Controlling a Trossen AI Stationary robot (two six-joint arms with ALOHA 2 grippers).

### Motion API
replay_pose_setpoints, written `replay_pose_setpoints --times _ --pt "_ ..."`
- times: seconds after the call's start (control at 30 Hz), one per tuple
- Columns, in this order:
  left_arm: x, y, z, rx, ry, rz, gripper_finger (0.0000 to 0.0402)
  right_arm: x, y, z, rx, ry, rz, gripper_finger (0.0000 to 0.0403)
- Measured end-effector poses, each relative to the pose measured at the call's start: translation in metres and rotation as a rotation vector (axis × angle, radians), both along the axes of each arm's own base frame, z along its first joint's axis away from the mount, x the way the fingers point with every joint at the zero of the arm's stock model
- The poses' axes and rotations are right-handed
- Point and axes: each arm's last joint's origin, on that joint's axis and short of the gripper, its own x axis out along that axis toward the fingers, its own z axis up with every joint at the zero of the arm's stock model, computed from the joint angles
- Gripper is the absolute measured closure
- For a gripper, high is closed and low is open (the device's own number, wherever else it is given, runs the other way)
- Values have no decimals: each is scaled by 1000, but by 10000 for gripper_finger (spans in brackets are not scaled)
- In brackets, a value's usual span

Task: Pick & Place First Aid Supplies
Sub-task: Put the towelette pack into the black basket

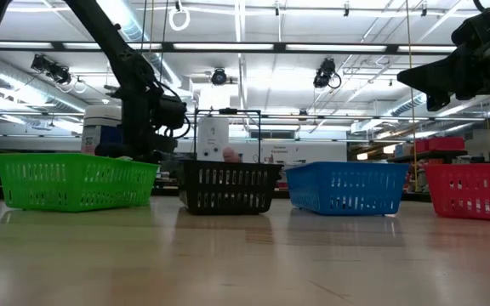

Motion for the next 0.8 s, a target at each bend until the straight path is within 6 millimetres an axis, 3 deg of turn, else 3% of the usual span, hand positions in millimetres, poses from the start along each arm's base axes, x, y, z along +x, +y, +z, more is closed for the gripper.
replay_pose_setpoints --times 0.4,0.8 --pt "0 2 -8 7 51 10 70 0 0 0 0 -1 0 380" --pt "-1 0 -9 -5 62 6 225 0 0 0 0 0 0 380"
